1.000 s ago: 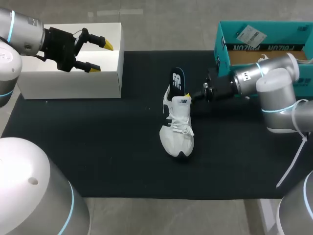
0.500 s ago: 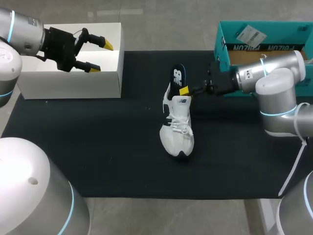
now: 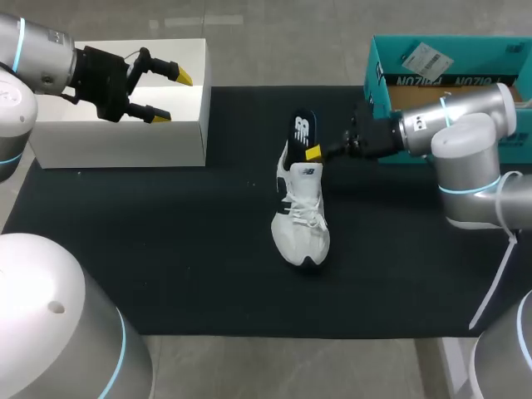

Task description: Take the shoe out of the shoebox, open the shoe tongue, remove and reinsert the insole, then place the shoe into the shoebox

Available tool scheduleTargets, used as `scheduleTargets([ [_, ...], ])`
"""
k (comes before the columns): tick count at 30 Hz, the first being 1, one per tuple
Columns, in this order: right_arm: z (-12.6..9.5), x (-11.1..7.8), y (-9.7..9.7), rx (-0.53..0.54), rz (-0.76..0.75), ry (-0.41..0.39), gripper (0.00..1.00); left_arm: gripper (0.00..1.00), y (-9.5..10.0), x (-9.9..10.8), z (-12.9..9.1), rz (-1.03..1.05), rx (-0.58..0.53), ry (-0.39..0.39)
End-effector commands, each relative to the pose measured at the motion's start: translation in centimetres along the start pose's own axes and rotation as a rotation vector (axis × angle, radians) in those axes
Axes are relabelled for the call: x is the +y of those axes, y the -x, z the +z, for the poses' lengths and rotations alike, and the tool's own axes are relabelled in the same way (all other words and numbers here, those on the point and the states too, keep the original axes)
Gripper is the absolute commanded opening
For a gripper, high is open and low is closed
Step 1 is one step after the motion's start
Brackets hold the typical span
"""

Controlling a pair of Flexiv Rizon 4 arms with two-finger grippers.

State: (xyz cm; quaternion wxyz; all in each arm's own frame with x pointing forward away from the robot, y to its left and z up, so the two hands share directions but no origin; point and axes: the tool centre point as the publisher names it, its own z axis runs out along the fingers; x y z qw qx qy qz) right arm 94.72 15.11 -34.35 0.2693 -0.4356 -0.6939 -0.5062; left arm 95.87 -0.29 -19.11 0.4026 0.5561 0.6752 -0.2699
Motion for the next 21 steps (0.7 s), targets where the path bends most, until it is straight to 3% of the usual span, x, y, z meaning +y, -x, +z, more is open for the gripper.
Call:
scheduleTargets([
  [1,-0.4,-0.4,-0.3,0.025,0.025,0.028,0.0,1.0,0.0,0.0,0.0,0.001,0.004,0.0],
  [21,0.4,-3.1,-0.2,0.083,0.208,-0.128,0.0,1.0,0.0,0.0,0.0,0.001,0.004,0.0],
])
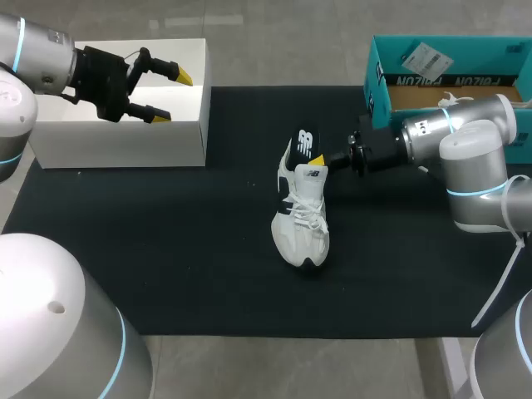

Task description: Take the shoe out of the shoebox, open the shoe tongue, remove and reinsert the insole, then place the shoe into the shoebox

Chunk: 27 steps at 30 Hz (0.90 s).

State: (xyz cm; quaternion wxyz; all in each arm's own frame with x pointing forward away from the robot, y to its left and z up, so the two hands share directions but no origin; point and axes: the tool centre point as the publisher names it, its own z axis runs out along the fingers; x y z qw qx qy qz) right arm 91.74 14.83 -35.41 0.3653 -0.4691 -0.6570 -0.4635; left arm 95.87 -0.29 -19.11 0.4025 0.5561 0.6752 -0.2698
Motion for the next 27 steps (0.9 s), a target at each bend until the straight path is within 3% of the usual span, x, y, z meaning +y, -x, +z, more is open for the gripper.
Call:
scheduleTargets([
  [1,0.5,0.1,0.3,-0.002,0.012,-0.039,0.0,1.0,0.0,0.0,0.0,0.001,0.004,0.0],
  [3,0.5,0.0,0.2,-0.009,0.002,-0.02,0.0,1.0,0.0,0.0,0.0,0.001,0.004,0.0],
  [5,0.1,0.3,0.1,-0.021,-0.013,-0.001,0.49,1.0,0.0,0.0,0.0,0.001,0.004,0.0],
  [6,0.0,0.5,0.1,-0.029,-0.027,0.009,0.68,1.0,0.0,0.0,0.0,0.001,0.004,0.0],
  [10,-0.4,1.5,-0.3,-0.05,-0.06,0.019,0.76,1.0,0.0,0.0,0.0,0.001,0.004,0.0],
  [12,-0.5,1.9,-0.4,-0.05,-0.066,0.021,0.73,1.0,0.0,0.0,0.0,0.001,0.004,0.0],
  [18,-0.4,2.9,-0.2,-0.055,-0.085,0.024,0.41,1.0,0.0,0.0,0.0,0.001,0.004,0.0],
  [19,-0.4,3.0,-0.2,-0.055,-0.087,0.025,0.32,1.0,0.0,0.0,0.0,0.001,0.004,0.0],
  [21,-0.3,3.1,-0.1,-0.056,-0.087,0.026,0.0,1.0,0.0,0.0,0.0,0.001,0.004,0.0],
  [27,0.2,2.6,0.3,-0.054,-0.075,0.031,0.0,1.0,0.0,0.0,0.0,0.001,0.004,0.0],
])
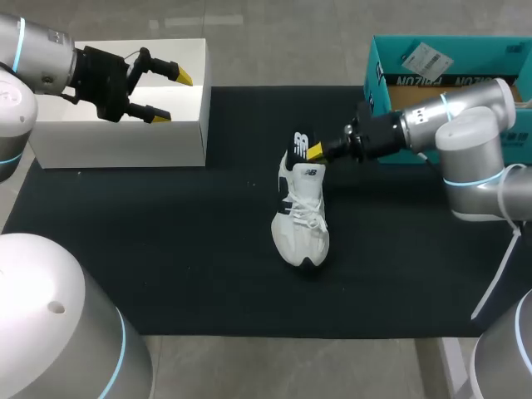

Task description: Take the shoe out of the shoebox, open the shoe tongue, remove and reinsert the insole, then place the shoe into the shoebox

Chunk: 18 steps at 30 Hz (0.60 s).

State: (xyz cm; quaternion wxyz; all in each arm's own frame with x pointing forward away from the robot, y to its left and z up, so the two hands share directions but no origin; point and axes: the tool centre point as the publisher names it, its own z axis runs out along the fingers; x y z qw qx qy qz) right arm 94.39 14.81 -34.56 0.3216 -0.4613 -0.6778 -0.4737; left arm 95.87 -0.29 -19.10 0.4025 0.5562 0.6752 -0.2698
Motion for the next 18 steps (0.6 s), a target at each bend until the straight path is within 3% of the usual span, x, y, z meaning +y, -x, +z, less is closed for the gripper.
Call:
scheduleTargets([
  [1,0.6,-0.4,0.1,0.002,0.005,0.002,0.0,1.0,0.0,0.0,0.0,0.001,0.004,0.0],
  [18,1.5,-3.8,-0.4,0.009,0.069,-0.023,0.0,1.0,0.0,0.0,0.0,0.001,0.004,0.0],
])
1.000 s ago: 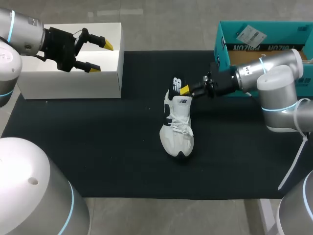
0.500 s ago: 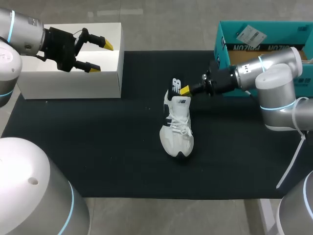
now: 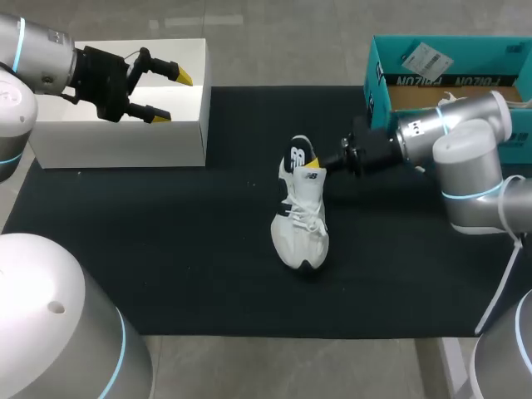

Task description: Take the shoe out of the shoebox, open the shoe tongue, remove and reinsert the insole, then place the shoe into the shoebox

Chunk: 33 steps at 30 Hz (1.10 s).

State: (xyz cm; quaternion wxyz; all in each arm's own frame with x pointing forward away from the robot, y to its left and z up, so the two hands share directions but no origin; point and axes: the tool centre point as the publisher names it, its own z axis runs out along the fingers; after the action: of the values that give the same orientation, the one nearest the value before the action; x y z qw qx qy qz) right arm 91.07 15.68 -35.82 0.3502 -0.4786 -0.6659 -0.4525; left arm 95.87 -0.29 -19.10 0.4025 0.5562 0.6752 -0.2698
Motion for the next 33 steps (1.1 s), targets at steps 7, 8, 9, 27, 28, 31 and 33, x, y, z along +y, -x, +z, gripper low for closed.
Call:
scheduleTargets([
  [7,-0.4,2.2,-0.4,-0.027,-0.069,0.018,0.87,1.0,0.0,0.0,0.0,0.001,0.003,0.0],
  [8,-0.4,2.5,-0.4,-0.028,-0.076,0.018,0.82,1.0,0.0,0.0,0.0,0.001,0.003,0.0],
  [9,-0.5,2.9,-0.4,-0.029,-0.081,0.016,0.78,1.0,0.0,0.0,0.0,0.001,0.003,0.0],
  [27,-0.1,3.3,0.3,-0.026,-0.08,0.005,0.0,1.0,0.0,0.0,0.0,0.001,0.003,0.0],
  [28,0.0,3.1,0.2,-0.025,-0.078,0.004,0.0,1.0,0.0,0.0,0.0,0.001,0.003,0.0],
  [31,0.1,2.2,0.2,-0.021,-0.06,-0.006,0.0,1.0,0.0,0.0,0.0,0.001,0.003,0.0],
  [33,0.3,1.7,0.1,-0.017,-0.051,-0.009,0.0,1.0,0.0,0.0,0.0,0.001,0.003,0.0],
])
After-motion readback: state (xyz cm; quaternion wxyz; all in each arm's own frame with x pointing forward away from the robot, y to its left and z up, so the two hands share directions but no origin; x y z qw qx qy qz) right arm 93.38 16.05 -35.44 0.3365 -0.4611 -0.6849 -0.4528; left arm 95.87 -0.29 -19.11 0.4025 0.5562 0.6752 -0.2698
